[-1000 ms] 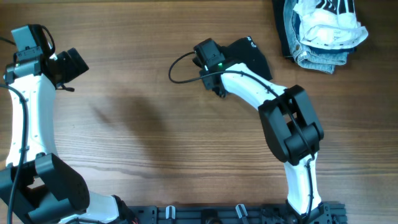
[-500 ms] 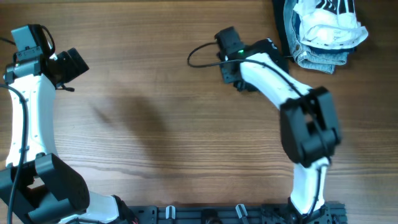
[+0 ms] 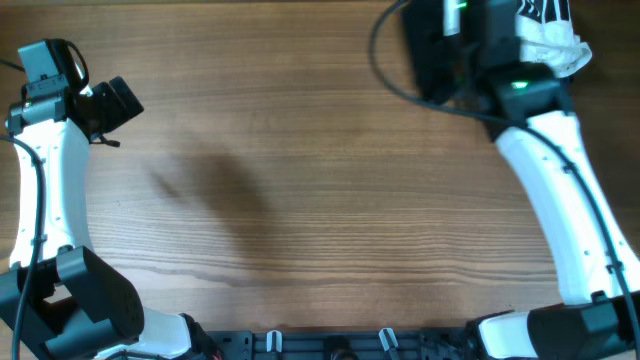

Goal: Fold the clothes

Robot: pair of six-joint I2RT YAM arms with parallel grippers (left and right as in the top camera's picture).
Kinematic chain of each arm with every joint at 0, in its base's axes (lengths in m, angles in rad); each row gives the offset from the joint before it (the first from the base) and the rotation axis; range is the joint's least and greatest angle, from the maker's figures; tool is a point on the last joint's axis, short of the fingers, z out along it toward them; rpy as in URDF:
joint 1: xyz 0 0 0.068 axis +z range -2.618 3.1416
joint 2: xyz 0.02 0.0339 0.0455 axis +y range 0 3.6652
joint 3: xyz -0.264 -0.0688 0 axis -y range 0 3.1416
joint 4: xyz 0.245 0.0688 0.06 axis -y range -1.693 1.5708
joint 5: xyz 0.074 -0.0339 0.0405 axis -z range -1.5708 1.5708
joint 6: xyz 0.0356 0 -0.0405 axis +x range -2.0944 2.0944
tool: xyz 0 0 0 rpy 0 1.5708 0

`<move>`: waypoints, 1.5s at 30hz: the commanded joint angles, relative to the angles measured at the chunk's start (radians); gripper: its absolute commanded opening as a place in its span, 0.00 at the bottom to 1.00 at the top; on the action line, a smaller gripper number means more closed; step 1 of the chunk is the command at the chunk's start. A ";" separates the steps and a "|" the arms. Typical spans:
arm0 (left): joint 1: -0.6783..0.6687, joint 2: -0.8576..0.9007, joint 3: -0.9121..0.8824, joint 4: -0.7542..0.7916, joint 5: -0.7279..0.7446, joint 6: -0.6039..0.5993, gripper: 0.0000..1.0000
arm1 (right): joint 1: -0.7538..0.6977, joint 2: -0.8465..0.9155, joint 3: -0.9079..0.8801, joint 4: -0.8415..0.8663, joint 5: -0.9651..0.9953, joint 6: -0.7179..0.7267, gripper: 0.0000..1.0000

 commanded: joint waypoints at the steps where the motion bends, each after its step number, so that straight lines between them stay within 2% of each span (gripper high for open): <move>1: 0.000 0.010 0.006 0.010 0.020 0.008 1.00 | -0.116 -0.012 0.024 0.066 0.066 -0.075 0.04; 11: 0.000 0.010 0.006 0.029 0.020 0.008 1.00 | -0.369 0.096 0.024 0.424 0.068 -0.232 0.04; 23: 0.000 0.010 0.006 0.063 0.020 0.008 1.00 | -0.432 0.416 0.042 0.774 0.050 -0.307 0.04; 27: 0.000 0.010 0.006 0.065 0.019 0.008 1.00 | -0.433 0.476 0.086 0.785 0.061 -0.311 0.04; 37: 0.000 0.010 0.006 0.104 0.027 0.008 1.00 | -0.475 0.484 0.240 0.788 0.120 -0.443 0.04; 45: 0.000 0.010 0.006 0.104 0.027 0.008 1.00 | -0.511 0.490 0.284 0.686 -0.006 -0.434 0.04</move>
